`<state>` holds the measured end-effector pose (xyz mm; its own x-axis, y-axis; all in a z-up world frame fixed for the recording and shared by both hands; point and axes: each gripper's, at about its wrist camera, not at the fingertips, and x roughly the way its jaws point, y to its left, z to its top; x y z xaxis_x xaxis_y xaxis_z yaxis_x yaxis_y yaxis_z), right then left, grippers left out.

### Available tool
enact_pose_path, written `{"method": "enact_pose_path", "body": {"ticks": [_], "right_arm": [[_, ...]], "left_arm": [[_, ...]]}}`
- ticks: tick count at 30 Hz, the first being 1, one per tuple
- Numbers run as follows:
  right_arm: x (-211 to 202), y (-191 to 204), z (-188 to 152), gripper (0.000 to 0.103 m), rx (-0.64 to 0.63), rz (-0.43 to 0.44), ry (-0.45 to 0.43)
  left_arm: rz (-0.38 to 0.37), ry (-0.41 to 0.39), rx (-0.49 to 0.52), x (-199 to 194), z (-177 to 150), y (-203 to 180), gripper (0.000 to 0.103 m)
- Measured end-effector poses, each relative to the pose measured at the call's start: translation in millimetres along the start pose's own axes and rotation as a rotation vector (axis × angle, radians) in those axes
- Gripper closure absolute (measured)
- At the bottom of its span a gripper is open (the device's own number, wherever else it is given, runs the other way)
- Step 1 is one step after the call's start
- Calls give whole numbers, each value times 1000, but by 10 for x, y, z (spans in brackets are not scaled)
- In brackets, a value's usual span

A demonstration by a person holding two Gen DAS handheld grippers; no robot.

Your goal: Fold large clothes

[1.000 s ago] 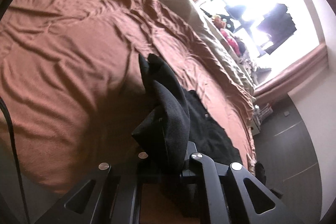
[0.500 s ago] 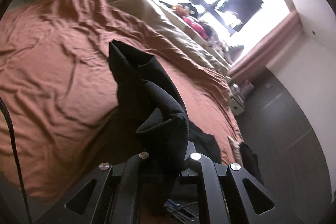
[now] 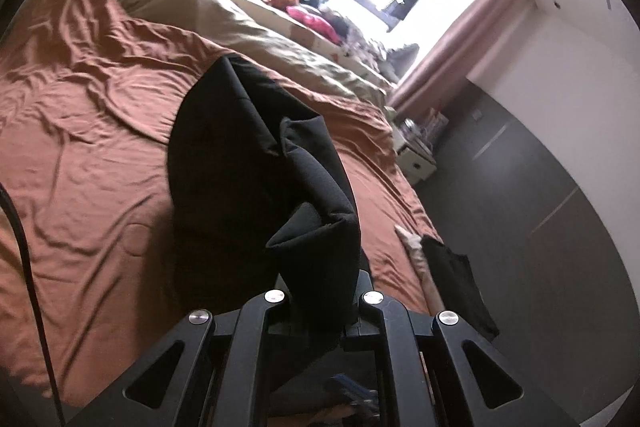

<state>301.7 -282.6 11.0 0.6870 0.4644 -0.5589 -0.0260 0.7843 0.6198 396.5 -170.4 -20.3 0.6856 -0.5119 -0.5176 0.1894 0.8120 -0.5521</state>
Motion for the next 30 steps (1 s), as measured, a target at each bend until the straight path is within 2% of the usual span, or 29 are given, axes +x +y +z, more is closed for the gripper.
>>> {"method": "enact_pose_path", "body": {"ticks": [5, 7, 9, 12, 14, 15, 16, 17, 18, 19, 20, 21, 26, 30], "right_arm": [[-429, -448, -58, 84, 84, -29, -73], [-557, -598, -104, 84, 114, -51, -91], [-705, -766, -161, 84, 147, -62, -110], [-851, -994, -221, 84, 190, -95, -128], [-891, -1105, -256, 84, 211, -112, -130], [-911, -1167, -280, 81, 223, -120, -129], [-923, -1203, -298, 76, 233, -122, -128], [-894, -1229, -270, 59, 242, -120, -128], [-911, -1235, -264, 49, 249, -116, -131], [-916, -1255, -214, 39, 259, -110, -137], [-915, -1264, -207, 39, 267, -101, -148], [-920, -1254, -204, 39, 268, -92, -150], [-701, -1218, -85, 39, 244, -33, -140], [-480, -1123, 30, 39, 234, -10, -120]], "left_arm": [[-27, 57, 23, 419, -163, -345, 95], [-41, 105, 26, 703, -298, -498, 95], [-47, 164, 30, 970, -436, -619, 95], [-58, 307, 36, 1470, -750, -745, 93], [-53, 381, 43, 1653, -889, -787, 81], [-53, 411, 47, 1721, -951, -793, 78], [-66, 422, 49, 1743, -992, -795, 70], [-94, 429, 51, 1741, -1016, -791, 59], [-113, 434, 53, 1722, -1026, -803, 53], [-133, 433, 54, 1687, -1016, -802, 41], [-142, 423, 58, 1639, -997, -804, 33], [-145, 398, 70, 1555, -955, -800, 32], [-105, 337, 108, 1279, -753, -725, 31], [-18, 302, 104, 1126, -610, -387, 30]]}}
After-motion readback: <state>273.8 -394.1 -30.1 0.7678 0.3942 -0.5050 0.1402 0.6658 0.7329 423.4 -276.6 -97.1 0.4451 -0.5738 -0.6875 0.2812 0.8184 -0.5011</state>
